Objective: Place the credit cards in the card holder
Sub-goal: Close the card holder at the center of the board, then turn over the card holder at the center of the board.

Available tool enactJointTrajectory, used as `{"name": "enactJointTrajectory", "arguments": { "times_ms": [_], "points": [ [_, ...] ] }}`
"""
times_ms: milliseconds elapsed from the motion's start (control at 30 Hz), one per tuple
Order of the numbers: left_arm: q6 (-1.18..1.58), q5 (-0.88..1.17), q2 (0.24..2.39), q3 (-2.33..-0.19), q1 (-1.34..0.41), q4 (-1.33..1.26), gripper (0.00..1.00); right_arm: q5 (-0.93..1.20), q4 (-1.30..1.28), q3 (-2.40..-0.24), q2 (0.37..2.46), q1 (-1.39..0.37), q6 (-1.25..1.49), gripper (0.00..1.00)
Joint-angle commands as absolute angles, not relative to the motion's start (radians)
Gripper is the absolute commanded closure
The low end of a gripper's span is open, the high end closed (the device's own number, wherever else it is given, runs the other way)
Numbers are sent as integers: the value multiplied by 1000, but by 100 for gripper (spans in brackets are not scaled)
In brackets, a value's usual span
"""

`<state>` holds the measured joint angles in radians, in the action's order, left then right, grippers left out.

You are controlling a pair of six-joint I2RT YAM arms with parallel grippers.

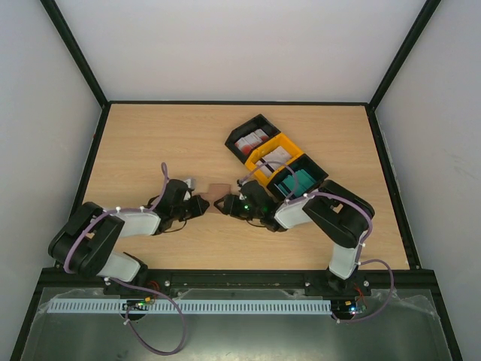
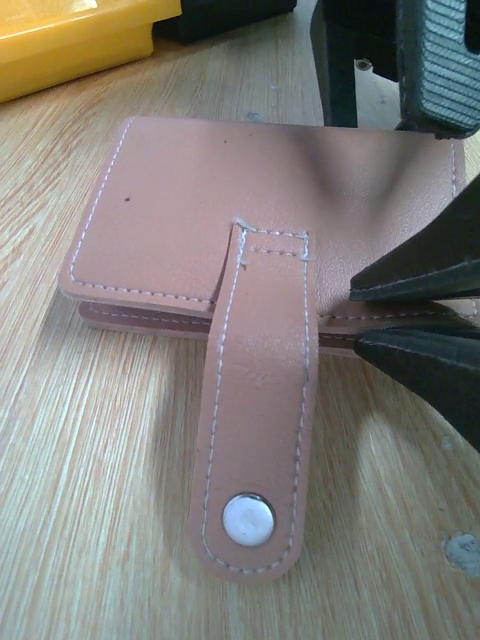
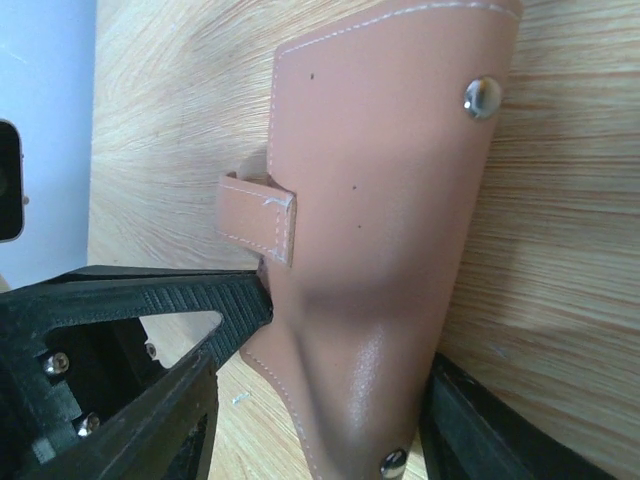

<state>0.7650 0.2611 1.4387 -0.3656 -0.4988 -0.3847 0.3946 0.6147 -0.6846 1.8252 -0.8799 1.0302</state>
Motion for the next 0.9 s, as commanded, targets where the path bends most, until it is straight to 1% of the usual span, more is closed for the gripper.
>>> {"name": "enactJointTrajectory", "arguments": {
  "times_ms": [0,200,333,433,567,733,800,833,867],
  "points": [
    [757,216,1484,-327,-505,-255,91,415,707,-638,1807,-874,1068,45],
    [763,207,1501,-321,-504,-258,93,477,933,-610,1859,-875,1161,45],
    [765,202,1512,-316,-503,-264,93,495,1107,-604,1918,-877,1236,50],
    [768,202,1516,-311,-502,-269,93,487,1174,-612,1954,-882,1269,53],
    [772,211,1516,-308,-502,-272,93,467,1166,-628,1975,-889,1279,67],
    [777,212,1481,-301,-500,-267,92,400,1082,-618,1934,-888,1250,85],
    [778,215,1450,-294,-500,-262,88,372,1008,-626,1909,-889,1219,93],
    [777,225,1418,-293,-500,-260,84,358,957,-641,1897,-888,1189,97],
    [776,231,1401,-290,-500,-255,77,345,882,-655,1884,-889,1169,98]
  ]
}}
